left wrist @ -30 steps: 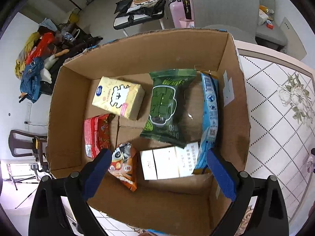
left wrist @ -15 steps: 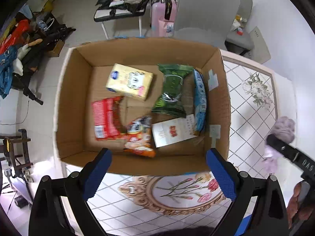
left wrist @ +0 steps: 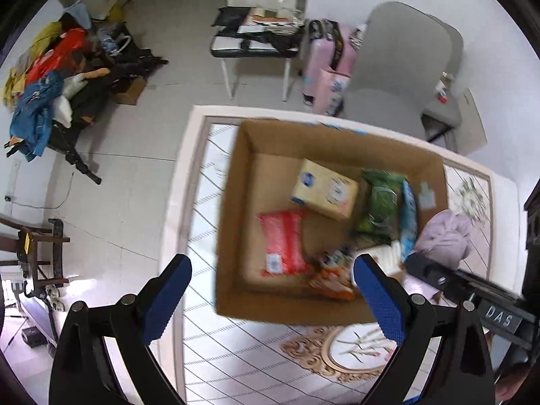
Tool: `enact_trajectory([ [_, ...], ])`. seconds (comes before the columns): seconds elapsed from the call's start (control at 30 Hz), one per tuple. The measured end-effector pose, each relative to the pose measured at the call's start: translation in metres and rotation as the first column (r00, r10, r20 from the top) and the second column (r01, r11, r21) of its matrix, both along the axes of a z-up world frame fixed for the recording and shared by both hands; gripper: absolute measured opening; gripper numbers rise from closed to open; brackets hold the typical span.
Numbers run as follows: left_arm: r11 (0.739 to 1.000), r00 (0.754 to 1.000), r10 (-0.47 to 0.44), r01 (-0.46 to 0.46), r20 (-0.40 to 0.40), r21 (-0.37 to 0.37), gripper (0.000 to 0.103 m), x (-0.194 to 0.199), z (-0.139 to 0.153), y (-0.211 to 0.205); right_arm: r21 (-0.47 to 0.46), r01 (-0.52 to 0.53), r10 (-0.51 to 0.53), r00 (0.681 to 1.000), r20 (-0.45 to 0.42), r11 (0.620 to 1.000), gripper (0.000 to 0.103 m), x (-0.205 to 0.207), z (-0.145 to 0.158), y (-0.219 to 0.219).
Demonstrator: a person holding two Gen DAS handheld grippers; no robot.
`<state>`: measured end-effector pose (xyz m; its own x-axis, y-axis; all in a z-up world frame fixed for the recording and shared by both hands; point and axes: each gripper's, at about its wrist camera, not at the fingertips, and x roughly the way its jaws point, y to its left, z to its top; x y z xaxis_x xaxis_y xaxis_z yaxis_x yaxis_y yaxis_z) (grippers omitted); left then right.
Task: Organize soft objects
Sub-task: 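Carry the lavender cloth into the box and open the right tool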
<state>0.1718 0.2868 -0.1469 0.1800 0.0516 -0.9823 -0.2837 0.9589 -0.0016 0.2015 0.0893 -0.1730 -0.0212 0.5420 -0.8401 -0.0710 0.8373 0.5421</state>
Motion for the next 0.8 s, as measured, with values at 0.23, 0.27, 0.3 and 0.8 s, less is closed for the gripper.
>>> enact_trajectory([
  [0.23,0.997,0.997,0.068,-0.068,-0.019,0.028,0.098,0.008,-0.011,0.045,0.015,-0.137,0.137,0.991,-0.005,0.99,0.049,0.023,-0.024,0.09],
  [0.27,0.997,0.997,0.078,-0.077,-0.022,0.027,0.098,0.009,-0.013,0.05,0.022,-0.151,0.151,0.988,-0.011,0.988,0.05,0.027,-0.029,0.098],
  [0.3,0.996,0.996,0.086,-0.085,-0.024,0.023,0.098,0.01,-0.015,0.055,0.026,-0.167,0.167,0.986,-0.006,0.986,0.052,0.031,-0.032,0.105],
  [0.8,0.997,0.997,0.068,-0.069,-0.019,-0.02,0.098,0.008,-0.011,0.046,-0.069,-0.132,0.138,0.987,0.08,0.989,0.091,0.054,-0.036,0.073],
])
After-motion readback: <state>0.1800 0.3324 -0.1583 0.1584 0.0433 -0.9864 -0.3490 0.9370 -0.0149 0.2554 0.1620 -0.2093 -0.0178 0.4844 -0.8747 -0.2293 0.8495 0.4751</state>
